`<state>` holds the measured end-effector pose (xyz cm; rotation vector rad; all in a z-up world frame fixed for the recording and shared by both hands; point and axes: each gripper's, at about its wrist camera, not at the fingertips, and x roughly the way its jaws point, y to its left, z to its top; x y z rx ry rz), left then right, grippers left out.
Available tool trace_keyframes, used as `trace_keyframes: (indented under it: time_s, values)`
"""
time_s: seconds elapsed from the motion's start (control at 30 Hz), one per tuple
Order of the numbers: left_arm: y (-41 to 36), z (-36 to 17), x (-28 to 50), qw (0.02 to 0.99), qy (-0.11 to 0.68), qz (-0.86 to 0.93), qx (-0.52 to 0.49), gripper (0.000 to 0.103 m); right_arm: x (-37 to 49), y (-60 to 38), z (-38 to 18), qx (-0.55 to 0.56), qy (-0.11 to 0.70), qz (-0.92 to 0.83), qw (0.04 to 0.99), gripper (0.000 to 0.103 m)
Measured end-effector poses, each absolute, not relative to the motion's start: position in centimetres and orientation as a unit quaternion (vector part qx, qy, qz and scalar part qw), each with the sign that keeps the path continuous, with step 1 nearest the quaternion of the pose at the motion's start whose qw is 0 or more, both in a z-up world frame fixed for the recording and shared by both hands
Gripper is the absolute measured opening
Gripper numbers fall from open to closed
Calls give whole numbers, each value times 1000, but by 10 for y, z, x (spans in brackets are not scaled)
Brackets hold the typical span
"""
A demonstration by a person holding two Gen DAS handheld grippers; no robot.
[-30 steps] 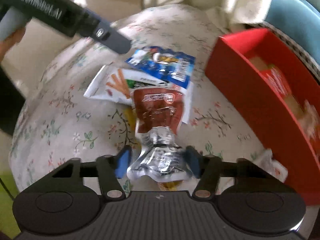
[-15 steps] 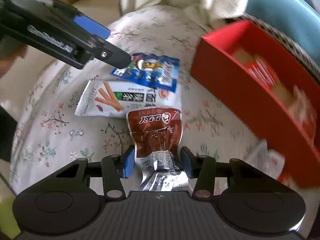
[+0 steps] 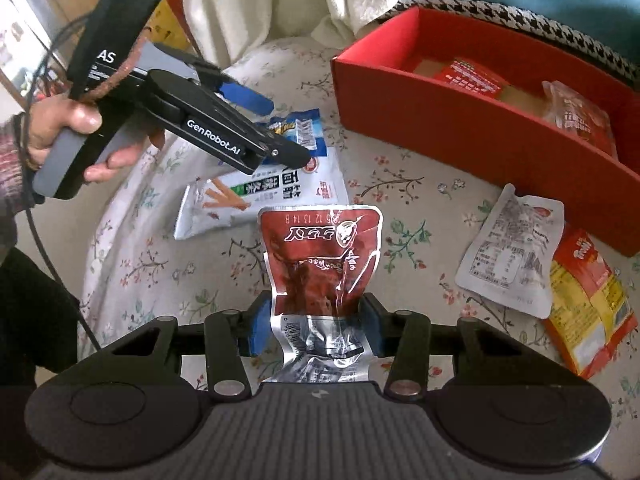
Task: Organize snacks
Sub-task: 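Grasp the blue packet with the left tool while the right tool lifts the brown pouch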
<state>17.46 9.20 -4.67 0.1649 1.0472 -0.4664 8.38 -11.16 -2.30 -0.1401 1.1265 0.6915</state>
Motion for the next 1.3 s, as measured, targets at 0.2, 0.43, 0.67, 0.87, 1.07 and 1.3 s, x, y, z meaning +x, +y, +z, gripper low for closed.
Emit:
trace_keyframes:
  time_s: [0.2,0.43,0.67,0.87,1.07,1.3]
  values:
    - [90,-46,167,840,503,-196,57,84,91,-118,-26,-55,529,301,792,55]
    - [75,-34,136,829,531,-170,32,61,93,-128,-17,-47,521,278,805,55]
    - [53,-28,103,840,520,-149,45,67,96,-132,-23,-55,526,262,807,55]
    - [47,-36,119,836,531,-136,23,85,101,-129,-30,-64,531,254,806,57]
    - [33,-36,118,842,519,-136,46,73,103,-123,-32,-89,518,247,814,58]
    - [24,-25,105,853,506,-109,68,62,98,-127,-28,-94,513,235,820,55]
